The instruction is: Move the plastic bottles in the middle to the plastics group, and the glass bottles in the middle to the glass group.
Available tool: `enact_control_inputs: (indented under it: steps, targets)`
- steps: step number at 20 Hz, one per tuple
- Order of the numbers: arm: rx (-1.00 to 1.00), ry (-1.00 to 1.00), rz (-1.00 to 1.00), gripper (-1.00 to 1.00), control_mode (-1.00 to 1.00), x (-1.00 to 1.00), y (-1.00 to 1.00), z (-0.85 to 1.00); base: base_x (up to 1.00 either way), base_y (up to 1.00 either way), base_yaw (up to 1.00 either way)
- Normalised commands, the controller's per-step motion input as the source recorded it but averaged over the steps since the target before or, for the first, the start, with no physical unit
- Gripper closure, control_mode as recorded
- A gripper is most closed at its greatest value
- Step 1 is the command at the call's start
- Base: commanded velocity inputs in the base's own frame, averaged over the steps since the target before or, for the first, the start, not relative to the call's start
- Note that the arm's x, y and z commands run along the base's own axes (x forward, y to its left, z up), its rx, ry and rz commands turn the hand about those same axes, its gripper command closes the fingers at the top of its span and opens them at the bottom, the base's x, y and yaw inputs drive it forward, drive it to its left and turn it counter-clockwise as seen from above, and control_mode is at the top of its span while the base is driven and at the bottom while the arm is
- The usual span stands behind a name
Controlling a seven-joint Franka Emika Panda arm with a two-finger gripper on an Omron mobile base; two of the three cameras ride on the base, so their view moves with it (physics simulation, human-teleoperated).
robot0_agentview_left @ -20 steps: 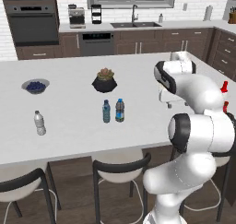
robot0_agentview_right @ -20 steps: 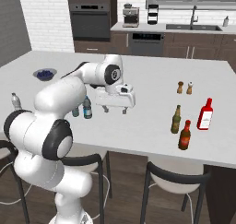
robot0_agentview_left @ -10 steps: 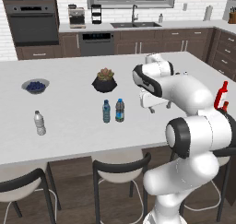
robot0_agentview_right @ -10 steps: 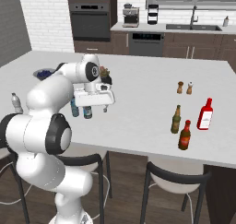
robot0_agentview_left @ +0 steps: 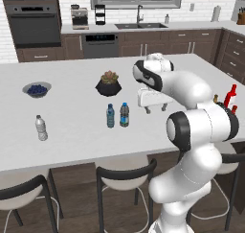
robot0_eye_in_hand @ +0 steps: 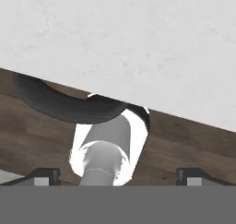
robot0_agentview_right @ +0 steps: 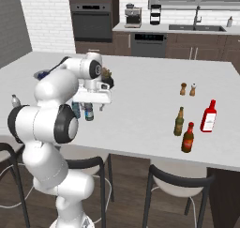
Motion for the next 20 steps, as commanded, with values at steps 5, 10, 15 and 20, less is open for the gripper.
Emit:
enact_control_inputs:
  steps: [5, 10, 15, 20]
  targets:
    - [0.1, 0.0, 0.03, -1.0, -1.0, 0.02, 0.4, 0.0, 0.0, 0.0, 0.0]
    - [0.02, -0.03, 0.01, -1.0, -1.0, 0.33, 0.23, 0.0, 0.0, 0.0, 0.0]
    - [0.01, -0.27, 0.12, -1.0, -1.0, 0.14, 0.27, 0.0, 0.0, 0.0, 0.0]
    - [0.14, -0.37, 0.11, -1.0, -1.0, 0.02, 0.1, -0.14, 0.0, 0.0, 0.0]
